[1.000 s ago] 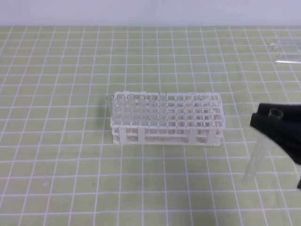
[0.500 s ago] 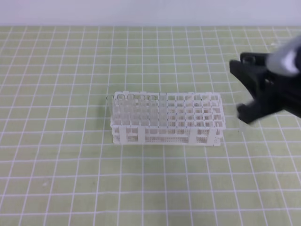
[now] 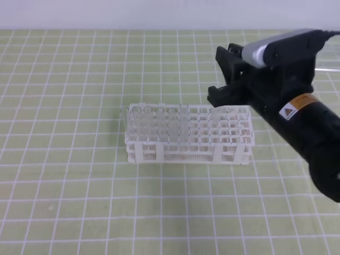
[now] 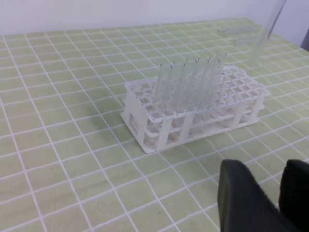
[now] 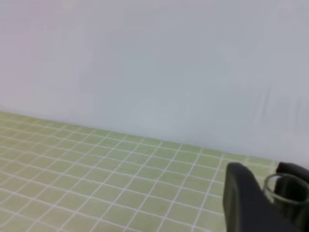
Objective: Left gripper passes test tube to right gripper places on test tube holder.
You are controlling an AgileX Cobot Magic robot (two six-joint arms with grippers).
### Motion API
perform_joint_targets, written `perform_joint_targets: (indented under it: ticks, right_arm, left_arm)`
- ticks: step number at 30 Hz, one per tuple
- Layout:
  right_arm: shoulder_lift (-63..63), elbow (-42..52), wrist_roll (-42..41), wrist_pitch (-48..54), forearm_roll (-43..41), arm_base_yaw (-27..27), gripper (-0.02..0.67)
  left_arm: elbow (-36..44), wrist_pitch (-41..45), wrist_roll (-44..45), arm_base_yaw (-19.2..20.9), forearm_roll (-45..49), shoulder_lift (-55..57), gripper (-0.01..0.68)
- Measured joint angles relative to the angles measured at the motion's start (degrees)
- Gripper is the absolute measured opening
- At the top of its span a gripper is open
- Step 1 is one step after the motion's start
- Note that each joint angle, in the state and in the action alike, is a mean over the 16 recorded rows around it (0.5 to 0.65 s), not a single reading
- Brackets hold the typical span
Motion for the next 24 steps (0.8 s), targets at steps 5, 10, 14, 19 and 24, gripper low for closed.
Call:
perform_joint_targets:
  ticks: [5, 10, 14, 19, 24]
  right_arm:
    - [4.1, 0.0, 5.4, -4.8, -5.4, 0.5, 0.111]
    - [6.5, -0.1, 7.8, -7.6, -9.4, 1.4, 0.111]
    - [8.0, -0.1, 8.7, -9.0, -12.1, 2.1, 0.111]
    - [9.8, -0.1, 8.8, -10.1, -12.9, 3.0, 0.111]
    - [11.3, -0.1, 7.7, -11.1, -12.4, 3.3, 0.111]
  left_arm:
    - [0.0, -0.1, 0.0, 0.0, 0.1, 0.1, 0.175]
    - [0.0, -0.2, 0.0, 0.0, 0.2, 0.1, 0.175]
    - [0.0, -0.2, 0.0, 0.0, 0.2, 0.1, 0.175]
    - [0.0, -0.3, 0.0, 0.0, 0.3, 0.2, 0.174]
    - [0.0, -0.3, 0.0, 0.0, 0.3, 0.3, 0.174]
